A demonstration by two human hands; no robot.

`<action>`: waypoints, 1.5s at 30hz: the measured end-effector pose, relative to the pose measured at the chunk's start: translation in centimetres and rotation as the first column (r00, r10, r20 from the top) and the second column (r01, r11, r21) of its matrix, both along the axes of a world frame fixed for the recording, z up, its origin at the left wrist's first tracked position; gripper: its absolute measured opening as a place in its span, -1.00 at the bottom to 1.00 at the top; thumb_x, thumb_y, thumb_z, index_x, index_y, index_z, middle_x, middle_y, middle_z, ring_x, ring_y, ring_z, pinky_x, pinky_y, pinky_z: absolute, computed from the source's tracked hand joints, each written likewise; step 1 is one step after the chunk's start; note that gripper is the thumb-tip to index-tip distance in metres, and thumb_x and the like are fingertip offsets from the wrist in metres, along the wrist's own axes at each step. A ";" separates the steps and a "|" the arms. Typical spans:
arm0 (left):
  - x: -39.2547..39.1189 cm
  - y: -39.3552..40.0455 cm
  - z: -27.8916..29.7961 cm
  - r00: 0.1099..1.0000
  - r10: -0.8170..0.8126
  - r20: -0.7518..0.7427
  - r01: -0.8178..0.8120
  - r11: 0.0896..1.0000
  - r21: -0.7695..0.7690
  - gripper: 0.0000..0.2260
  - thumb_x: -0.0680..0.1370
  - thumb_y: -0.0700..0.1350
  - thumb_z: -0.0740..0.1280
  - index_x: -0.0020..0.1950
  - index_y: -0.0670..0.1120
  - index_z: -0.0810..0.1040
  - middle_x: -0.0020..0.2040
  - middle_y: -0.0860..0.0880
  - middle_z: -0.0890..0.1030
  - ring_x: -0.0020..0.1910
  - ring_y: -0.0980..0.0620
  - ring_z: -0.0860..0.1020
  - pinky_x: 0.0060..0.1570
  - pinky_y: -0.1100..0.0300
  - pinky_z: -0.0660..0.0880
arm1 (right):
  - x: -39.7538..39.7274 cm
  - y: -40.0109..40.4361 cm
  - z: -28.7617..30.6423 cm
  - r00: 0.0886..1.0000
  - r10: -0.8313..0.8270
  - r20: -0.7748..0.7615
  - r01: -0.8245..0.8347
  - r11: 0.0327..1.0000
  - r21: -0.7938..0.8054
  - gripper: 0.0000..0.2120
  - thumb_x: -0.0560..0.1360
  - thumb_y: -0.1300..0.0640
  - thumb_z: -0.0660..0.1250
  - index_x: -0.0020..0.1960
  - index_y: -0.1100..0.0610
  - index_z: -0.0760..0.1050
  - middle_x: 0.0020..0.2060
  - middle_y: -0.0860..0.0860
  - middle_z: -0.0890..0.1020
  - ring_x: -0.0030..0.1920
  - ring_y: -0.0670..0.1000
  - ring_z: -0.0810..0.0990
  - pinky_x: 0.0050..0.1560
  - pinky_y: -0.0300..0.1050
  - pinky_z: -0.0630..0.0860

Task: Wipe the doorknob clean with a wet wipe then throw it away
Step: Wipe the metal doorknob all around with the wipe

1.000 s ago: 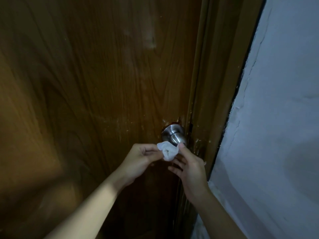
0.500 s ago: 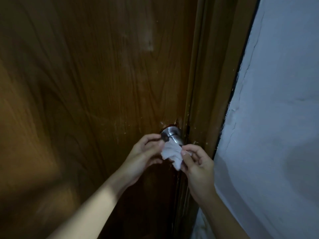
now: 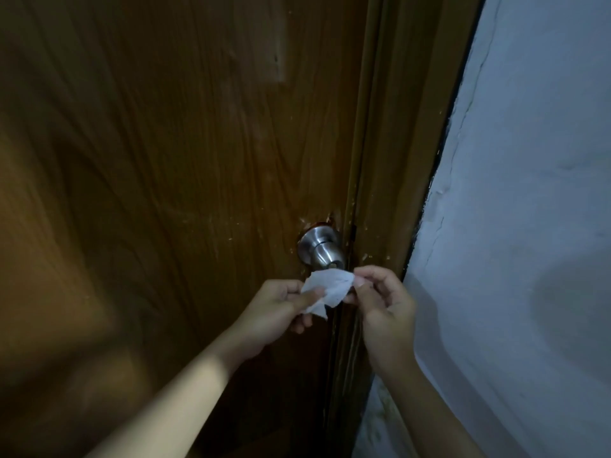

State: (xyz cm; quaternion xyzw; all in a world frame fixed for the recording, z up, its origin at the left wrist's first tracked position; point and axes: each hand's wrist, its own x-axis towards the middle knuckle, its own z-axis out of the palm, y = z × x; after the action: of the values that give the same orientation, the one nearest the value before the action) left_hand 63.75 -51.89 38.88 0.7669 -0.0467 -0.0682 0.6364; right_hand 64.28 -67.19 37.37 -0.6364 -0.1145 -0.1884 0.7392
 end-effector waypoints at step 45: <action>4.8 -1.0 0.3 0.870 0.450 0.199 -0.479 0.868 0.132 -0.70 0.57 -0.04 0.19 -0.25 -0.17 0.54 -0.40 -0.03 0.54 -0.42 0.08 0.49 -0.42 0.29 0.40 | 4.8 1.7 -1.2 0.961 -0.259 -0.093 0.106 0.660 -0.743 -0.74 0.46 0.42 0.16 0.08 0.27 0.51 0.08 0.17 0.50 0.09 0.14 0.52 0.02 -0.15 0.50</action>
State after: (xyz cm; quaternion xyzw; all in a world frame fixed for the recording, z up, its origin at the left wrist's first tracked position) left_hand 68.50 -52.91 39.20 0.8119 0.0944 0.1459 0.5573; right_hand 69.06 -65.51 36.19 -0.9016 -0.0439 -0.1386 0.4075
